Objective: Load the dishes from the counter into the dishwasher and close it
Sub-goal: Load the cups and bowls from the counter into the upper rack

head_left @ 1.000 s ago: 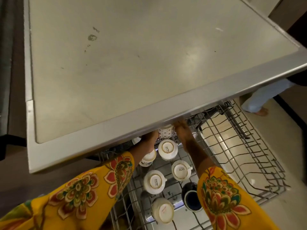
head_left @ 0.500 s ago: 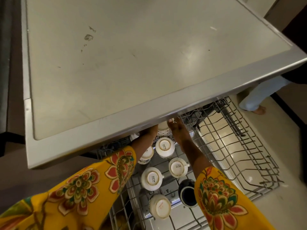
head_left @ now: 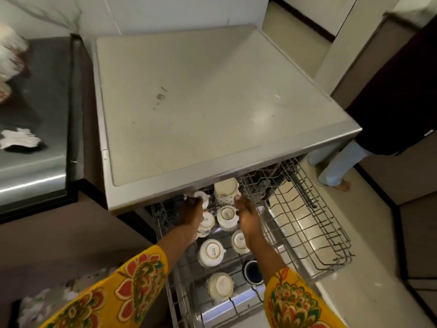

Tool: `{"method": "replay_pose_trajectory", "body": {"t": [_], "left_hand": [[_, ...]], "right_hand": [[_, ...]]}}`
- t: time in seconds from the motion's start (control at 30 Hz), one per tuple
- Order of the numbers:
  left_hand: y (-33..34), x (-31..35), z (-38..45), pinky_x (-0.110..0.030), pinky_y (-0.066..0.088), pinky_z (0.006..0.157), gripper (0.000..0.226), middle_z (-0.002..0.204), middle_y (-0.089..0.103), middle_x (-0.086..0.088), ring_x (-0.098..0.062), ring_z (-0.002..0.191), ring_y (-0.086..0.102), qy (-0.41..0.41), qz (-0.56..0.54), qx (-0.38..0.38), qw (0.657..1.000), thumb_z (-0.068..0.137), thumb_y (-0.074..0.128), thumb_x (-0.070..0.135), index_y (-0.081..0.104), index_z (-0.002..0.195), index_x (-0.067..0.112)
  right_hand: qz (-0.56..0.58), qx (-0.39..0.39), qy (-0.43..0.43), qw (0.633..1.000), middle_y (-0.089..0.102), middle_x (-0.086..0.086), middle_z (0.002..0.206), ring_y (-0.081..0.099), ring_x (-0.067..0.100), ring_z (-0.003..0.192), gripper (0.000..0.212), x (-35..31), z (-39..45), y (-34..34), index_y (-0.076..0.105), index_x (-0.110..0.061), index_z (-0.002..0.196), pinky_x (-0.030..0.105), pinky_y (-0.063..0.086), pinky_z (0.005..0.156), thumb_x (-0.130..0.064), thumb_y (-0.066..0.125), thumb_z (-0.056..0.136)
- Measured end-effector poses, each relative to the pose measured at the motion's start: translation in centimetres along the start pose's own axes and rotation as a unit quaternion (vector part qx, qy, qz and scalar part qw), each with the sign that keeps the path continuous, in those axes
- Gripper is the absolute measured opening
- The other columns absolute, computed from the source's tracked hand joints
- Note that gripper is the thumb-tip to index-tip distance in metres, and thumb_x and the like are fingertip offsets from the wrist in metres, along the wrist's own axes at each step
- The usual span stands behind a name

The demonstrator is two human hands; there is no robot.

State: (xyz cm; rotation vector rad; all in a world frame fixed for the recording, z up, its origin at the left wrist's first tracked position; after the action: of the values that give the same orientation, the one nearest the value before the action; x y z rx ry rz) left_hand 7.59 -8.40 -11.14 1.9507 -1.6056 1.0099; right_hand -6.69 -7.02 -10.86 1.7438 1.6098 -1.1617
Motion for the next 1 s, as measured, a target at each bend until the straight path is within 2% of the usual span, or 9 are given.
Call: {"method": "replay_pose_trajectory", "body": {"t": [0.07,0.17,0.3,0.53,0.6,0.67,0.73,0.83,1.0], "left_hand": [[-1.1,-0.3,-1.4,-0.035,0.049,0.087,0.028,0.116,0.061,-0.019,-0.029,0.094,0.061,-0.021,-0.014,0.003,1.000,0.098,0.044,0.028,0.056,0.113,0.008],[-3.3,0.0,-4.1,-0.024,0.043,0.057,0.015,0.081,0.058,-0.014,-0.020,0.063,0.049,-0.020,-0.063,0.003,0.998,0.098,0.045,0.021,0.054,0.092,0.010],[-6.9,0.5,-7.7,-0.025,0.036,0.057,0.016,0.072,0.051,-0.011,-0.019,0.059,0.043,0.026,-0.101,0.027,0.994,0.097,0.046,0.014,0.055,0.086,0.006],[-14.7,1.1,-13.8,-0.025,0.033,0.052,0.020,0.065,0.043,-0.003,-0.014,0.054,0.038,0.068,-0.157,0.051,0.984,0.099,0.042,0.021,0.052,0.087,0.010],[-17.0,1.7,-15.3,-0.027,0.039,0.060,0.019,0.070,0.044,-0.003,-0.013,0.059,0.039,0.083,-0.180,0.060,0.978,0.101,0.040,0.022,0.053,0.092,0.010],[-19.2,2.2,-16.4,-0.032,0.046,0.069,0.019,0.071,0.043,-0.002,-0.012,0.059,0.039,0.093,-0.207,0.064,0.972,0.101,0.039,0.022,0.053,0.100,0.009],[-21.2,2.8,-17.3,-0.030,0.045,0.060,0.019,0.068,0.040,-0.002,-0.012,0.057,0.036,0.112,-0.218,0.069,0.967,0.102,0.037,0.021,0.052,0.098,0.009],[-23.7,4.2,-18.4,-0.019,0.029,0.042,0.025,0.065,0.037,-0.002,-0.011,0.053,0.032,0.136,-0.240,0.100,0.956,0.102,0.037,0.019,0.050,0.081,0.013],[-26.9,6.8,-18.8,-0.023,0.027,0.048,0.026,0.065,0.039,-0.001,-0.011,0.052,0.033,0.153,-0.277,0.119,0.941,0.100,0.039,0.020,0.049,0.077,0.015]], "right_hand": [[-0.004,-0.023,-0.002,1.000,0.063,0.005,0.112,0.056,0.028,0.112,0.006,0.5,-1.8,0.8,0.058,-0.033,0.087,0.050,0.041,0.102,-0.034,0.055,0.092],[0.014,-0.067,-0.011,0.998,0.061,0.007,0.117,0.056,0.027,0.113,0.006,0.4,-4.8,2.2,0.058,-0.031,0.098,0.049,0.043,0.101,-0.029,0.057,0.092],[0.000,-0.126,-0.023,0.992,0.051,0.004,0.128,0.050,0.024,0.119,0.040,-0.6,-9.2,4.0,0.044,-0.021,0.130,0.044,0.041,0.104,-0.032,0.055,0.094],[-0.077,-0.201,-0.040,0.976,0.047,-0.002,0.136,0.049,0.022,0.122,0.063,-2.7,-16.2,7.4,0.036,-0.028,0.140,0.036,0.040,0.096,-0.055,0.054,0.086],[-0.095,-0.217,-0.059,0.970,0.052,-0.004,0.127,0.054,0.019,0.114,0.063,-3.7,-18.0,8.6,0.038,-0.026,0.138,0.030,0.044,0.086,-0.056,0.053,0.086],[-0.111,-0.225,-0.084,0.964,0.054,-0.011,0.105,0.053,0.005,0.084,0.079,-4.5,-19.6,10.0,0.041,-0.026,0.135,0.017,0.039,0.064,-0.070,0.055,0.070],[-0.132,-0.234,-0.105,0.957,0.056,-0.008,0.107,0.046,0.004,0.078,0.084,-5.2,-20.3,11.4,0.042,-0.029,0.133,0.015,0.029,0.057,-0.075,0.054,0.063],[-0.160,-0.255,-0.136,0.944,0.054,-0.001,0.120,0.049,0.014,0.097,0.062,-7.4,-22.7,12.9,0.041,-0.026,0.135,0.017,0.034,0.064,-0.060,0.051,0.084],[-0.186,-0.267,-0.184,0.928,0.048,0.003,0.138,0.050,0.020,0.119,0.062,-10.7,-24.4,16.1,0.036,-0.023,0.141,0.032,0.040,0.093,-0.055,0.049,0.090]]}}
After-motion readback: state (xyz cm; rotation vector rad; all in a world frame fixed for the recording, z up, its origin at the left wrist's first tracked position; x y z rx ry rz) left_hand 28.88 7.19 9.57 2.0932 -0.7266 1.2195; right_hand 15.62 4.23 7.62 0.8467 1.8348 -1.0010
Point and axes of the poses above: each hand's wrist, its own z-axis towards the middle knuckle, its own y-axis out of the palm, x = y × z, the point moved 2 cm from there along z, towards the middle knuckle
